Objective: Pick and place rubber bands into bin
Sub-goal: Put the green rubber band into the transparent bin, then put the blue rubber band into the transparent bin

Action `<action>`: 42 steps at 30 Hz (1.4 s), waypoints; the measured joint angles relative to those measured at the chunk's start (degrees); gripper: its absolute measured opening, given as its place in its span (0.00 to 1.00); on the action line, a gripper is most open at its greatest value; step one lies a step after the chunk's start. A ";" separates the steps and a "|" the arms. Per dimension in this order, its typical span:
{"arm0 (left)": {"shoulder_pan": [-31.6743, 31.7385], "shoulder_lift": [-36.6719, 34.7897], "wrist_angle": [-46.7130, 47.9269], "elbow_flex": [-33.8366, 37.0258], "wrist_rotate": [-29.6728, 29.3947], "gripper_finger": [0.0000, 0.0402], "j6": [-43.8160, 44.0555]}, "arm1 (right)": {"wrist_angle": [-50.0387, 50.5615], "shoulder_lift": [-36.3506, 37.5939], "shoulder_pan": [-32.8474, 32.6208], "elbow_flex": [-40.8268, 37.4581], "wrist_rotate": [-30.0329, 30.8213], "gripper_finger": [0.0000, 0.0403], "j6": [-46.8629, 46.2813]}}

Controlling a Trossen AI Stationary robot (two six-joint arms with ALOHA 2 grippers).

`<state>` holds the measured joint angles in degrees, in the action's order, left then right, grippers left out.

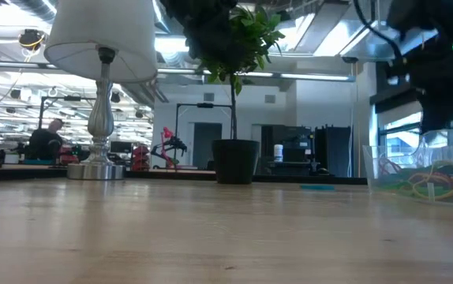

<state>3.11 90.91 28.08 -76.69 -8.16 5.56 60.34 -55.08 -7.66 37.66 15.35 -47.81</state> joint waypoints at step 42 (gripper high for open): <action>-3.52 -6.04 -11.99 12.12 0.63 0.28 -8.21 | -28.81 -1.61 0.70 7.03 4.16 0.27 22.53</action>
<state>-0.40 84.87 16.09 -64.57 -7.53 -2.64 31.53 -56.69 -6.95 44.69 19.52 -25.27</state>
